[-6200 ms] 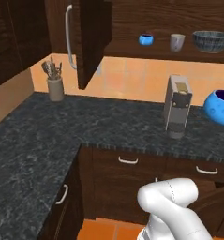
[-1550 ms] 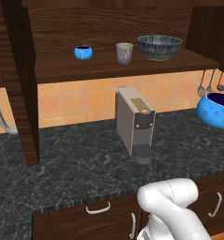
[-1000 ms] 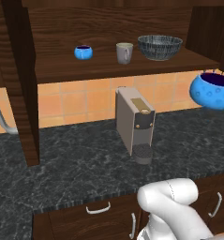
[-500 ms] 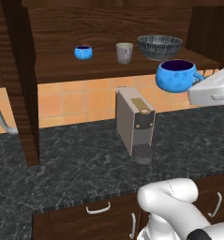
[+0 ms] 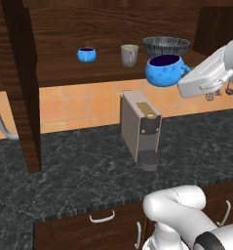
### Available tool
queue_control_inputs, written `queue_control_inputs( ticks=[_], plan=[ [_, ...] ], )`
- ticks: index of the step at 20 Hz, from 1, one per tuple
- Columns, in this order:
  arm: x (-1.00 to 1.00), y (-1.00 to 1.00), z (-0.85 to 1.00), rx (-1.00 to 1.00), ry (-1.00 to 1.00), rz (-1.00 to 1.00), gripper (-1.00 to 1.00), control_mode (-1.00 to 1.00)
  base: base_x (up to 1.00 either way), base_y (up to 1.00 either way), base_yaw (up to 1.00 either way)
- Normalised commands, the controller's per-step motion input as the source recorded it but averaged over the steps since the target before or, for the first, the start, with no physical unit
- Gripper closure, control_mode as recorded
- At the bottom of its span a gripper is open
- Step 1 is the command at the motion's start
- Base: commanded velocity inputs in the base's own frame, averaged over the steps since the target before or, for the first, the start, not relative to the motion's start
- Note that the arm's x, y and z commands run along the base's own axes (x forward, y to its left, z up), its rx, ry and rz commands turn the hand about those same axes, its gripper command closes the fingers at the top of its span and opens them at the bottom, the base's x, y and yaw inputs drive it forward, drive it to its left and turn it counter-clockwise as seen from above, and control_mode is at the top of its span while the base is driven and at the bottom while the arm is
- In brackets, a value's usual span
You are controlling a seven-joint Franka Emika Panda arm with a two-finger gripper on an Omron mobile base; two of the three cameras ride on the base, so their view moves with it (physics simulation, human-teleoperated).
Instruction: Gather all objects into one cabinet and sort the glasses and bowls to opposite sides.
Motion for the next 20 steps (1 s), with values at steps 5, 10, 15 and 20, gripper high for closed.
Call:
queue_control_inputs(
  ticks=[5,10,15,20],
  plan=[
    [0.49,0.01,-0.02,0.00,-0.10,0.04,1.00,-1.00,0.00,0.00,0.00],
    [0.44,0.01,-0.18,0.11,0.00,0.06,1.00,-1.00,0.00,0.00,0.00],
    [0.68,0.04,-0.01,0.08,0.00,-0.05,1.00,-1.00,0.00,0.00,0.00],
    [0.44,0.07,-0.11,0.10,0.00,-0.04,1.00,-1.00,0.00,0.00,0.00]
  ],
)
